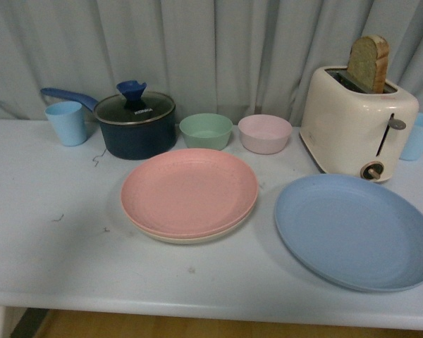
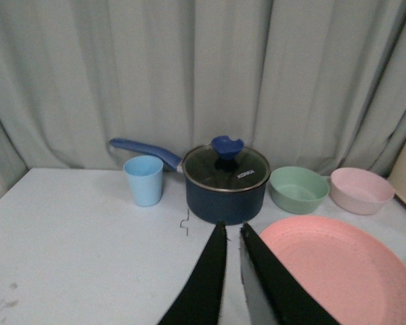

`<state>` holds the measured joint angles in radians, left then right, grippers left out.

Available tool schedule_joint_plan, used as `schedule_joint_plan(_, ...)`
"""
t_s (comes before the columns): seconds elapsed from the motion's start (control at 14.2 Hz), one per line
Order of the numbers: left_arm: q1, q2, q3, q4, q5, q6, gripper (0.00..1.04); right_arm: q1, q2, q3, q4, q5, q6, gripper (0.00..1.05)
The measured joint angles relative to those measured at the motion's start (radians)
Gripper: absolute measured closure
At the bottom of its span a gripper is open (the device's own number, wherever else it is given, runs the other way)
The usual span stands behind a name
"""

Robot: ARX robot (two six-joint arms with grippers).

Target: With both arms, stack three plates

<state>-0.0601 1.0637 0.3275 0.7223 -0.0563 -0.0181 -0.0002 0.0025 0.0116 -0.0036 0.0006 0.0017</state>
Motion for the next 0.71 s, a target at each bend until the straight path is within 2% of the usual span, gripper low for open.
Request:
schedule_joint_plan(0.07, 0.053, -0.056, -0.039, 0.011, 0.049, 0.002, 1.03, 0.0, 0.0, 0.0, 0.0, 0.0, 0.0, 0.06)
schedule_joint_plan(0.71, 0.059, -0.382, -0.252, -0.125, 0.056, 0.003, 1.03, 0.0, 0.0, 0.0, 0.0, 0.0, 0.0, 0.06)
